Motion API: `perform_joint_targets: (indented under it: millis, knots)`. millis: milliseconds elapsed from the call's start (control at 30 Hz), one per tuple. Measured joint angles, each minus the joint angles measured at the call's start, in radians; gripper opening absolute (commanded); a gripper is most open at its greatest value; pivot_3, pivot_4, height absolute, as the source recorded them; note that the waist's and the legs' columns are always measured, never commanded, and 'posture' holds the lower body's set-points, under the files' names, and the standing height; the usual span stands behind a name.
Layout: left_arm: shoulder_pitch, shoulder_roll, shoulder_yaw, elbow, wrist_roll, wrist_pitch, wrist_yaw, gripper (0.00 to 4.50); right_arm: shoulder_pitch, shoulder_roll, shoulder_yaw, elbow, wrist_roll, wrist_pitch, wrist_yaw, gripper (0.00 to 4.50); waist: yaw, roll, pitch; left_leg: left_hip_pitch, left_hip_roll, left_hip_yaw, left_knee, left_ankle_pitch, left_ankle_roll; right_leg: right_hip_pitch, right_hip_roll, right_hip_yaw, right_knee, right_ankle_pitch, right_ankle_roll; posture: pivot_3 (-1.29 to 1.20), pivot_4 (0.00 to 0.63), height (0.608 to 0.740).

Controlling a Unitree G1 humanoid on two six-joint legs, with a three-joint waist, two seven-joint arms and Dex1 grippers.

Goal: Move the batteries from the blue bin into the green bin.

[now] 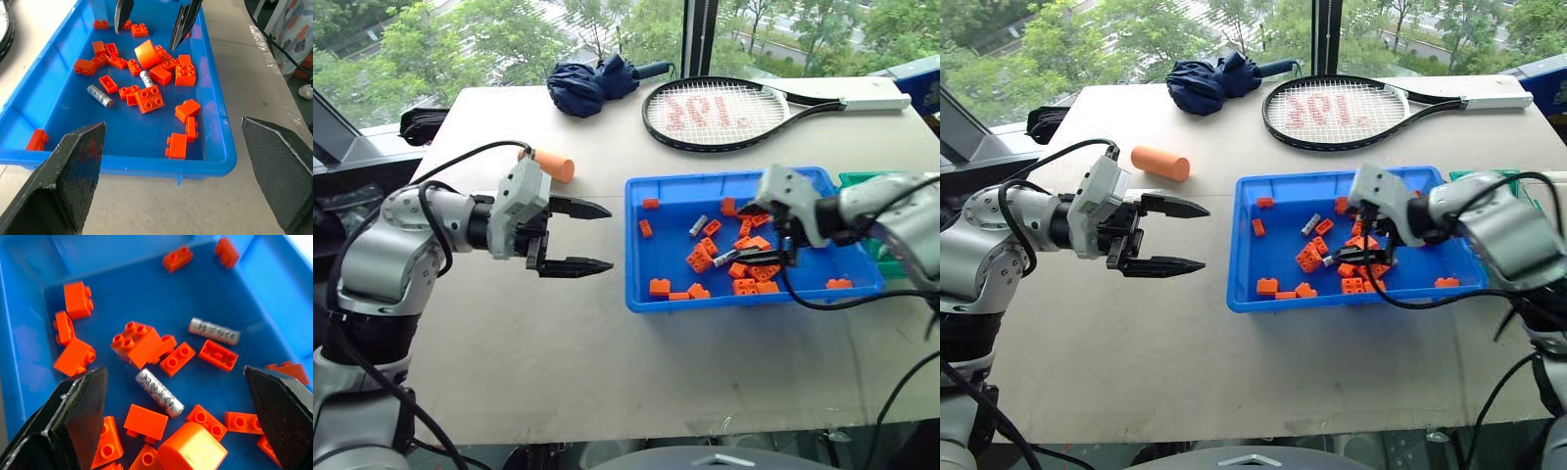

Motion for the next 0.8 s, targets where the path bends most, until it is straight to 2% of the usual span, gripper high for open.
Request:
perform_joint_targets:
  millis: [133,267,367,500,633,800]
  knots:
    - [-0.003,0.007,0.003,-0.015,-0.002,0.017,0.005,4.50,-0.047,0.072,0.088,0.076,-0.068,0.008,0.019,4.46,-0.002,0.000,0.000,-0.001,0.000,0.000,-0.001,0.000,0.000,-0.002,0.000,0.000,0.000,0.000,0.000,0.00,0.150,0.740]
    - [-0.008,0.010,0.008,-0.024,-0.012,0.034,0.010,4.50,-0.072,0.105,0.112,0.099,-0.099,0.014,0.040,4.46,-0.001,0.000,0.000,-0.001,0.000,0.000,0.000,0.000,0.000,-0.002,0.000,0.000,0.000,0.000,0.000,0.00,0.150,0.740]
    - [-0.008,0.011,0.009,-0.034,-0.020,0.045,0.017,4.50,-0.073,0.116,0.134,0.102,-0.128,0.027,0.051,3.63,0.000,0.000,0.000,-0.001,0.000,0.000,0.000,0.000,0.000,-0.002,0.000,0.000,0.000,0.000,0.000,0.00,0.150,0.740]
    - [-0.011,0.011,0.009,-0.062,-0.029,0.063,0.035,4.50,-0.073,0.104,0.160,0.106,-0.182,0.022,0.067,1.66,0.000,0.000,0.000,-0.001,0.000,0.000,0.000,0.000,0.000,-0.002,0.000,0.000,0.001,0.000,0.000,0.00,0.150,0.740]
    - [-0.019,0.011,0.008,-0.063,-0.030,0.074,0.042,4.50,-0.073,0.096,0.160,0.104,-0.203,0.019,0.095,0.04,0.000,0.000,0.000,-0.001,0.000,0.000,0.000,0.000,0.000,-0.002,0.000,0.000,0.001,0.000,0.000,0.00,0.150,0.740]
    - [-0.052,0.011,0.006,-0.064,-0.030,0.078,0.046,4.50,-0.076,0.098,0.156,0.087,-0.227,0.012,0.100,0.04,-0.001,-0.002,-0.001,-0.001,0.000,0.000,0.000,0.000,0.000,-0.001,0.001,0.000,0.001,0.000,0.000,0.00,0.150,0.740]
